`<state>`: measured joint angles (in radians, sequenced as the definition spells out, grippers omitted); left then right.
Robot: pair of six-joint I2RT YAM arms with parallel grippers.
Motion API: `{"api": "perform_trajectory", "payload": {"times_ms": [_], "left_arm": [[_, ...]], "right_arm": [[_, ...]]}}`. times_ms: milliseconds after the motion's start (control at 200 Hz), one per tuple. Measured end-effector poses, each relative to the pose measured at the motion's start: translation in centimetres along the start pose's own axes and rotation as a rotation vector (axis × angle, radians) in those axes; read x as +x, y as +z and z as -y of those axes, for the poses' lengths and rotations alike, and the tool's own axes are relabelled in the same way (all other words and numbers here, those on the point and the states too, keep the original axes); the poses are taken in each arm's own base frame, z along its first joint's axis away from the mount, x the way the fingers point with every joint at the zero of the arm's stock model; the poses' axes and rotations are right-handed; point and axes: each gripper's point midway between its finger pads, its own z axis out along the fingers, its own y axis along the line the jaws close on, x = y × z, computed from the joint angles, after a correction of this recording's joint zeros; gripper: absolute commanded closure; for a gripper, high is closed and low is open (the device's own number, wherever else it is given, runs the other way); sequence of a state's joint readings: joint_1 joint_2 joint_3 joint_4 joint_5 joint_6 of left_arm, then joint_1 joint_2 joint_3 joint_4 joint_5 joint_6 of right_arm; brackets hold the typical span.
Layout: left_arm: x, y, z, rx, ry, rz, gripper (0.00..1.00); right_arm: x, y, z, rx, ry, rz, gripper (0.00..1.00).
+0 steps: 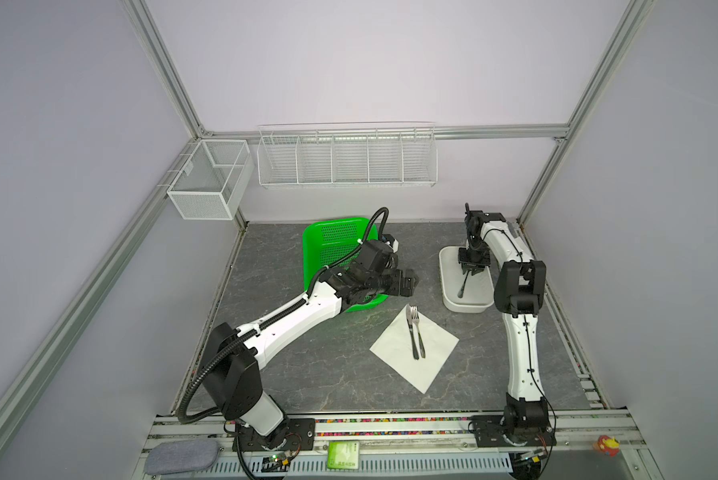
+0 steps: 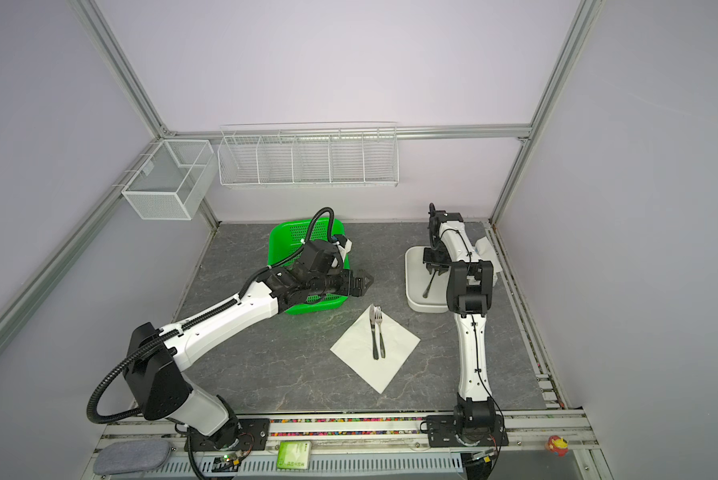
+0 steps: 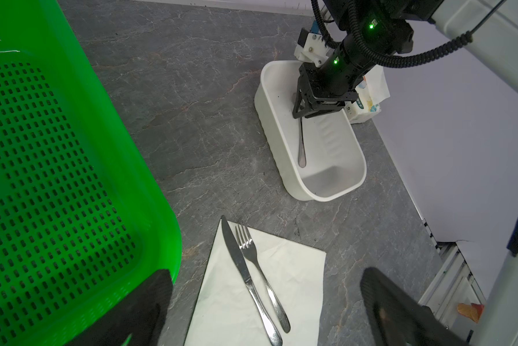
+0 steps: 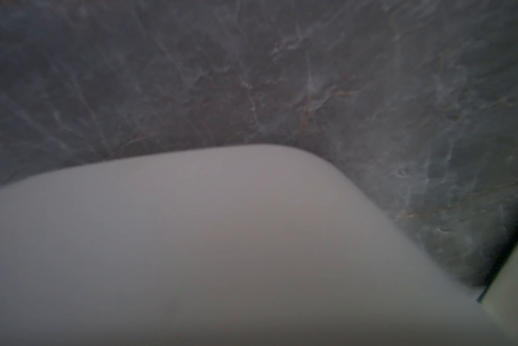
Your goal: Place the utensils on the paper napkin and roll it up
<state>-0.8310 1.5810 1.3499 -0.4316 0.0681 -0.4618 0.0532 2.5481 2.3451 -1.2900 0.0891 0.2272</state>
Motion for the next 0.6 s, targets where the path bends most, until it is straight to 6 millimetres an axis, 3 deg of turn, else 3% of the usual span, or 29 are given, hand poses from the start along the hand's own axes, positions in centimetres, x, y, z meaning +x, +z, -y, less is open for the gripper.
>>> {"api": "perform_trajectory", "payload": {"times_ms": [280, 600], "left_arm": [[-0.1, -0.1, 0.0, 0.002, 0.0, 0.002, 0.01], [-0.1, -0.1, 0.0, 0.002, 0.0, 0.002, 0.01]], "right_arm": [[0.3, 0.1, -0.1, -0.005, 0.0, 0.0, 0.87], [2.0, -0.2, 0.4, 0.115, -0.114, -0.002, 0.91]]}}
